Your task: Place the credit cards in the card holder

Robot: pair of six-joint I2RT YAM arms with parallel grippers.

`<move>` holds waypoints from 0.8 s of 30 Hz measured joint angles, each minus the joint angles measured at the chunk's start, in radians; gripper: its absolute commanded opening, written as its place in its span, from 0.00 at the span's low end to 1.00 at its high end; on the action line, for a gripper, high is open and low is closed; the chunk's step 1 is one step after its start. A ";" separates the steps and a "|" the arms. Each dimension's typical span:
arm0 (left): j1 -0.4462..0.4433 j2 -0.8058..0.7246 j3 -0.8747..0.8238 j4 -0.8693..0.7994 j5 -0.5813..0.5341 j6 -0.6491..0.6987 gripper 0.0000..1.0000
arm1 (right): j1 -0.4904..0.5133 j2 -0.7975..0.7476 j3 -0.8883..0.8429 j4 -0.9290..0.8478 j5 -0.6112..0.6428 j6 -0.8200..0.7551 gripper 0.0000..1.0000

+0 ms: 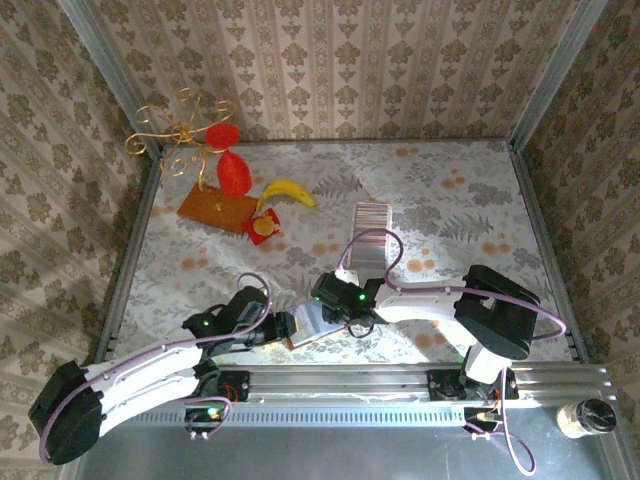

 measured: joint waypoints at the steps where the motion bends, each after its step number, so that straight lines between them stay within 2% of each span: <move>1: 0.000 0.003 0.000 0.003 0.001 -0.005 0.61 | 0.000 -0.002 -0.007 0.016 -0.005 0.002 0.32; 8: 0.000 0.024 0.001 0.017 0.001 -0.028 0.60 | 0.016 -0.013 -0.036 0.081 -0.019 0.023 0.31; 13: 0.000 0.021 0.000 0.019 -0.005 -0.051 0.56 | 0.018 -0.027 -0.064 0.120 -0.020 0.047 0.31; 19: -0.001 -0.062 -0.016 0.013 -0.005 -0.080 0.54 | 0.037 -0.040 -0.083 0.142 -0.037 0.069 0.31; 22: -0.002 -0.124 -0.018 0.013 -0.010 -0.100 0.45 | 0.045 -0.050 -0.096 0.149 -0.043 0.082 0.30; 24: -0.002 -0.153 -0.018 0.016 -0.013 -0.109 0.34 | 0.049 -0.057 -0.103 0.154 -0.047 0.088 0.30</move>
